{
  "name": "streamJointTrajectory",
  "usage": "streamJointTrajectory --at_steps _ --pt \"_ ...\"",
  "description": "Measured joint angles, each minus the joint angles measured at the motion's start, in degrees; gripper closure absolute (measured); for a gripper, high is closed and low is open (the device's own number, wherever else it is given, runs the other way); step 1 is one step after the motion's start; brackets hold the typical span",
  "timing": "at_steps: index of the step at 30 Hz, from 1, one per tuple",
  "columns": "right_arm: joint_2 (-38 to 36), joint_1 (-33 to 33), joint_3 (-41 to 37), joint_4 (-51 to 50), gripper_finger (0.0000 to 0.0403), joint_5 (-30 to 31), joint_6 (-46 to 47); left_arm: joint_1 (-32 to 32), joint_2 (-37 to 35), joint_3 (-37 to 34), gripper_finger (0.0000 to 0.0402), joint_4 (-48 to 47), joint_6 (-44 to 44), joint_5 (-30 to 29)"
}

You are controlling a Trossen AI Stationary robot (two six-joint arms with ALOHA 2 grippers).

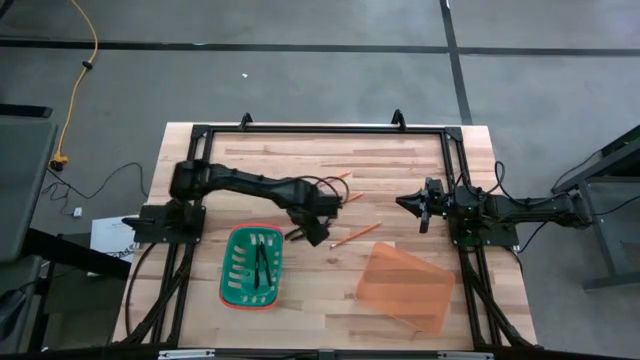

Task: Sort pens & pencils
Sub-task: Put the black pen into the green bin

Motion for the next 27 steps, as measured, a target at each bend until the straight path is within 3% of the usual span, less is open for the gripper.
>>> streamJointTrajectory --at_steps 6,12,19,27 --pt "0.00 0.02 -0.01 0.00 0.0378 -0.02 0.00 0.02 4.37 2.01 0.0277 1.29 4.07 -0.85" --pt "0.00 0.02 0.01 0.00 0.0378 -0.01 0.00 0.02 5.47 2.02 0.0277 2.13 5.89 -5.33" --pt "0.00 0.00 -0.01 0.00 0.0378 -0.01 0.00 0.02 6.25 1.47 0.0277 2.82 6.23 -4.88" --pt "0.00 0.00 -0.01 0.00 0.0378 -0.02 0.00 0.71 5.81 -3.74 0.0277 5.01 5.62 -3.06"
